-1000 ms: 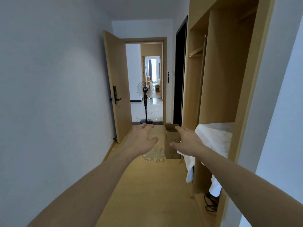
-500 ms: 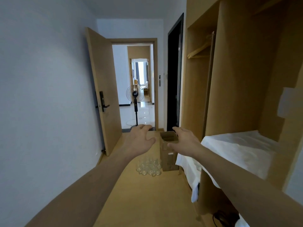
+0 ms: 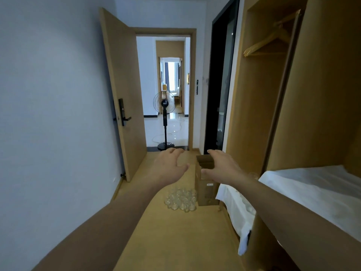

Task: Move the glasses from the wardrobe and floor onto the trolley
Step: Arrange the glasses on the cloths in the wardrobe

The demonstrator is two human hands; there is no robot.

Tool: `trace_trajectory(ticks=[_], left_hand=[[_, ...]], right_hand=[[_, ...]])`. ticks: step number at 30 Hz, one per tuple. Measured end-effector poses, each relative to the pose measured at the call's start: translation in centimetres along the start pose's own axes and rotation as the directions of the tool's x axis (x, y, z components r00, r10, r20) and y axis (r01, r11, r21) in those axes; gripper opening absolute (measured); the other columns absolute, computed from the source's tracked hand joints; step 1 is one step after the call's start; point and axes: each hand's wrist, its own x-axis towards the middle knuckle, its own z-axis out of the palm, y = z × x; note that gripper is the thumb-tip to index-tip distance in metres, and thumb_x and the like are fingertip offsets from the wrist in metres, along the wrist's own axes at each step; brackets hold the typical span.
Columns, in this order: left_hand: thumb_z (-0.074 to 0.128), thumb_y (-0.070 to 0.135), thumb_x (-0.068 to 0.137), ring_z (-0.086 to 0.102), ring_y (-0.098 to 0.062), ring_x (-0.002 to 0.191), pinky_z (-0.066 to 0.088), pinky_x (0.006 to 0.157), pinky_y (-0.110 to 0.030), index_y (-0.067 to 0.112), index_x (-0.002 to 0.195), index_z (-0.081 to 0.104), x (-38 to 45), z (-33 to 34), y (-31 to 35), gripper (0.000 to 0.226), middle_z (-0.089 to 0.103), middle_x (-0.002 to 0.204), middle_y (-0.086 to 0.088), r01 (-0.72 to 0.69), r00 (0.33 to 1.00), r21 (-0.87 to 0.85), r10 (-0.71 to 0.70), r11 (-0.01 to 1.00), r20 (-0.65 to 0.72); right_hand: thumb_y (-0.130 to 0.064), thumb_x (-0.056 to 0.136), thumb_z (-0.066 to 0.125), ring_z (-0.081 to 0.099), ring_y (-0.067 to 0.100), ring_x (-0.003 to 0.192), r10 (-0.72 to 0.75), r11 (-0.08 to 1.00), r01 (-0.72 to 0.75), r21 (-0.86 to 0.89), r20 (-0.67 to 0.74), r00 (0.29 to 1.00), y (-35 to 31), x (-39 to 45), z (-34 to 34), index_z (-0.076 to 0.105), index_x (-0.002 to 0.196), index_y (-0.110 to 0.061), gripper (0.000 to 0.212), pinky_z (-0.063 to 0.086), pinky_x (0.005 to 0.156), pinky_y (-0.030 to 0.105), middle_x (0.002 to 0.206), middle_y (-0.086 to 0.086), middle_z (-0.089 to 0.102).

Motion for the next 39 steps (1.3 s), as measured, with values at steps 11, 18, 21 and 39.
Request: trace_trajectory(ticks=[11,18,21,39], left_hand=[[0.059,0.048,0.094,0.040,-0.019,0.136,0.038,0.109,-0.041,0.027,0.147,0.046,15.9,2.0,-4.5,0.058,0.049,0.145,0.003,0.063,0.998,0.045,-0.061,0.997,-0.035],[0.059,0.050,0.094,0.036,-0.019,0.142,0.037,0.115,-0.043,0.027,0.151,0.042,25.6,5.6,-5.9,0.064,0.044,0.152,0.002,0.065,0.998,0.055,-0.065,0.996,-0.004],[0.059,0.050,0.095,0.033,-0.022,0.145,0.035,0.116,-0.049,0.024,0.152,0.040,28.6,7.7,-6.6,0.066,0.042,0.155,-0.001,0.063,0.997,0.070,-0.066,0.996,0.035],[0.061,0.047,0.095,0.033,-0.025,0.146,0.035,0.116,-0.044,0.027,0.153,0.038,52.5,22.3,-13.6,0.065,0.039,0.157,-0.002,-0.125,0.950,-0.111,0.152,0.986,0.273]], right_hand=[[-0.048,0.090,0.069,0.029,0.024,0.149,-0.068,0.998,0.068,0.016,0.001,0.998,2.9,18.2,2.3,0.028,0.158,-0.023,0.084,0.035,0.118,0.046,0.162,0.000,0.031],[-0.047,0.090,0.070,0.031,0.024,0.148,-0.041,0.998,0.040,0.043,0.019,0.999,7.0,27.7,3.0,0.029,0.157,-0.022,0.082,0.037,0.117,0.046,0.161,0.001,0.034],[-0.047,0.090,0.070,0.031,0.025,0.148,-0.010,0.999,0.008,0.050,0.046,0.999,8.7,30.1,4.4,0.028,0.157,-0.023,0.083,0.037,0.117,0.048,0.161,0.001,0.033],[-0.046,0.090,0.069,0.034,0.026,0.145,0.364,0.930,-0.365,0.032,0.042,0.930,20.5,46.7,11.1,0.030,0.156,-0.024,0.080,0.038,0.113,0.046,0.159,0.001,0.035]])
